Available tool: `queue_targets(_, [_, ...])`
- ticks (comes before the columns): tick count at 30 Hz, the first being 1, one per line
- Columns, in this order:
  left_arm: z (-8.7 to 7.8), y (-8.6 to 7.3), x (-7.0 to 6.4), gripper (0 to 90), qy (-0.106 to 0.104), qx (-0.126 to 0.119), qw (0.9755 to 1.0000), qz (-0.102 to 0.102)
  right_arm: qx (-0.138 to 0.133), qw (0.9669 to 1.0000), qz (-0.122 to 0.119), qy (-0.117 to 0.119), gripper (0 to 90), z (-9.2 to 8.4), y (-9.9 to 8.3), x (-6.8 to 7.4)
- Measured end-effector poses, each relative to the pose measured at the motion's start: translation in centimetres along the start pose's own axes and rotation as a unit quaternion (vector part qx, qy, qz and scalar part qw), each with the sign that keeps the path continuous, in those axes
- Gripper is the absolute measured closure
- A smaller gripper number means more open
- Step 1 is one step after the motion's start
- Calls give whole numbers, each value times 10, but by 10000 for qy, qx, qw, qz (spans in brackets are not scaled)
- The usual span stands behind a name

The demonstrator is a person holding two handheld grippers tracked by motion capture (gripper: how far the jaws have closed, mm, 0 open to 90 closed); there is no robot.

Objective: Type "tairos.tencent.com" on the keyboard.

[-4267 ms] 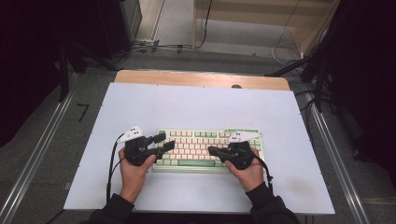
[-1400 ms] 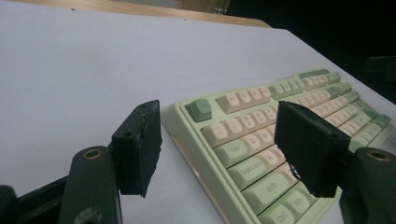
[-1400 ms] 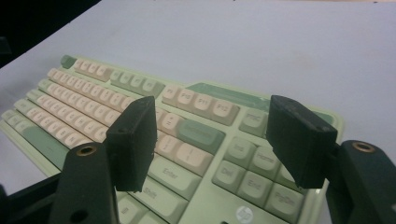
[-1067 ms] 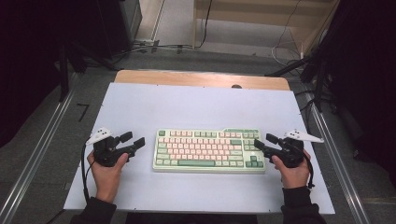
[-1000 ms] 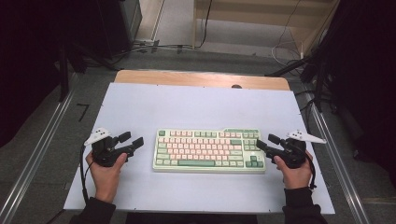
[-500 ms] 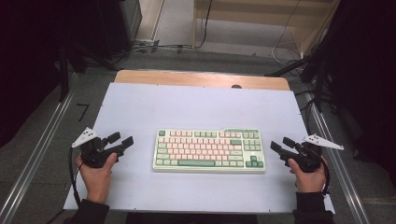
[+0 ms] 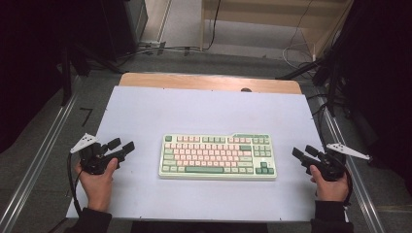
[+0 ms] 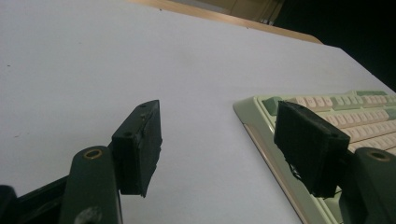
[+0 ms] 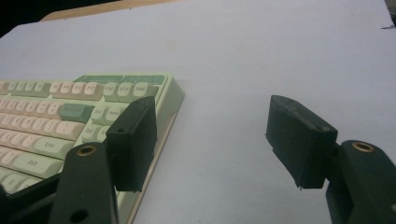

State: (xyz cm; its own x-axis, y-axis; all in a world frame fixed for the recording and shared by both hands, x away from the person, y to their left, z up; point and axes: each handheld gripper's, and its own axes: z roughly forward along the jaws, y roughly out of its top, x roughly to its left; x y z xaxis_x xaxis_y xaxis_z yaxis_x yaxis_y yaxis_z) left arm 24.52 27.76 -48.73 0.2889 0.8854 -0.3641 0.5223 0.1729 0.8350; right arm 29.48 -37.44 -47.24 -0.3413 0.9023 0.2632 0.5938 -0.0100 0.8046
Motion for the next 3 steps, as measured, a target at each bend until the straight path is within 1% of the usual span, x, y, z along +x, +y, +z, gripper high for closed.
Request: queue_targets(3, [-1, 0, 0, 332, -26, -26, 10000, -45, 18, 10000, -1, 7, 319, 1, 0, 0])
